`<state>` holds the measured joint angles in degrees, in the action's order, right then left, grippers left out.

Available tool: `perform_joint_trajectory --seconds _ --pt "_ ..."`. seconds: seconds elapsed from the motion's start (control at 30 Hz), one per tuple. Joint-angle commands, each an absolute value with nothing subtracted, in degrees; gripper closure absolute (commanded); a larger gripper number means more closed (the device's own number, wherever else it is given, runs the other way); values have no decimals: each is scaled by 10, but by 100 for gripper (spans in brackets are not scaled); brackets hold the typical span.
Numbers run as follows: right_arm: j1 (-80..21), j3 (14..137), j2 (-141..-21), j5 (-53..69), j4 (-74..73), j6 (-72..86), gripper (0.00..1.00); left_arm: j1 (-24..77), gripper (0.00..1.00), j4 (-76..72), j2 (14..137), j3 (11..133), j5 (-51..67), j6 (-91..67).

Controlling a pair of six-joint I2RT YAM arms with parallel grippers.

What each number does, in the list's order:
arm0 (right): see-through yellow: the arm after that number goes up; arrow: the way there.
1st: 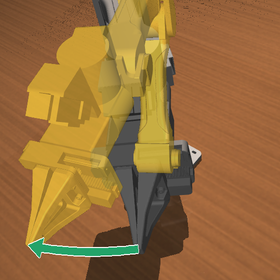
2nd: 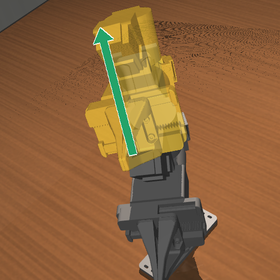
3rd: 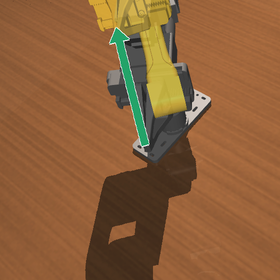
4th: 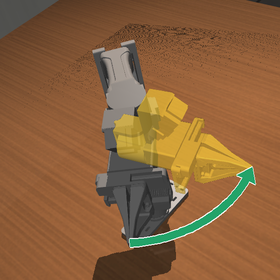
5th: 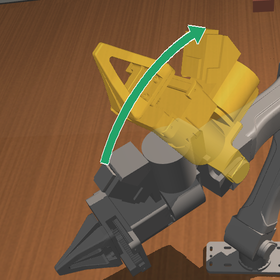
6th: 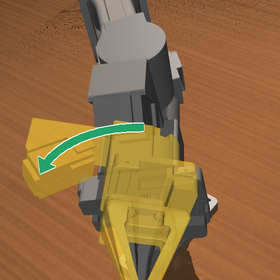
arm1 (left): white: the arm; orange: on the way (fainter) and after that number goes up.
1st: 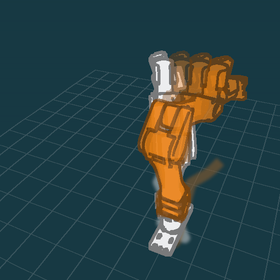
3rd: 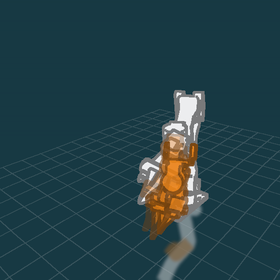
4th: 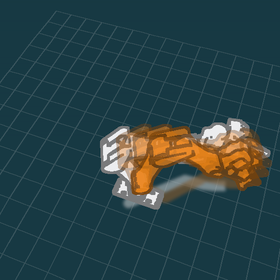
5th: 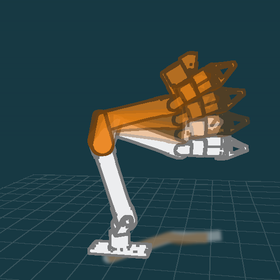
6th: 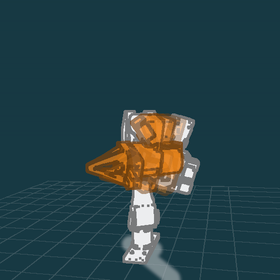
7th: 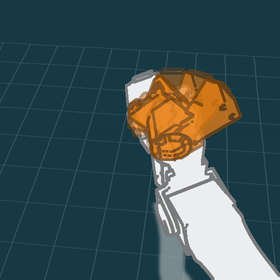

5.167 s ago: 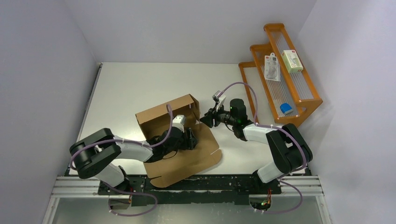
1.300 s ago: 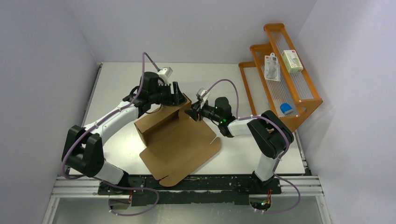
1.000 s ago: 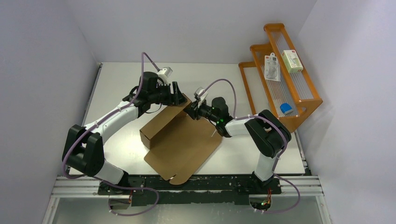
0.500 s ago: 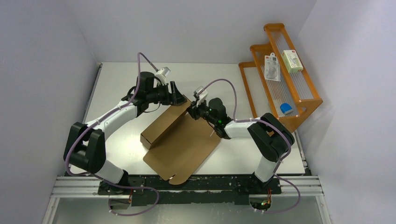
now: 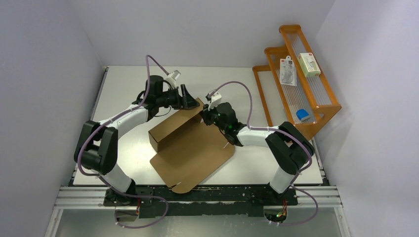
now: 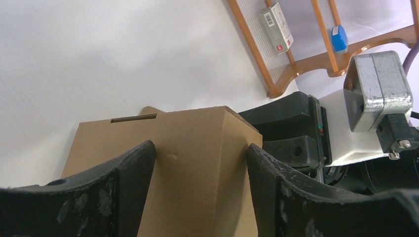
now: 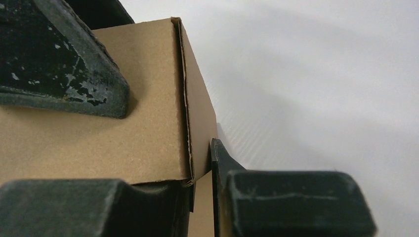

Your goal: Fold the paper box

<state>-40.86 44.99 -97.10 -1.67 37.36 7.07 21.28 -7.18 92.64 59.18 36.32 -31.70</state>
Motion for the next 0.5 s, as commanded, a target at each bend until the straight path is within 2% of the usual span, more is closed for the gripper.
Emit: perform_joint_trajectory --seconds 0.0,0.23,0.47 --pt "-410 459 -977 -48 429 90 81 210 28 -98 953 576 433 -344" --pt "-413 433 -1023 -32 554 53 71 203 32 -111 974 578 453 -352" --pt "-416 432 -1054 -29 595 35 72 200 34 -116 975 576 461 -355"
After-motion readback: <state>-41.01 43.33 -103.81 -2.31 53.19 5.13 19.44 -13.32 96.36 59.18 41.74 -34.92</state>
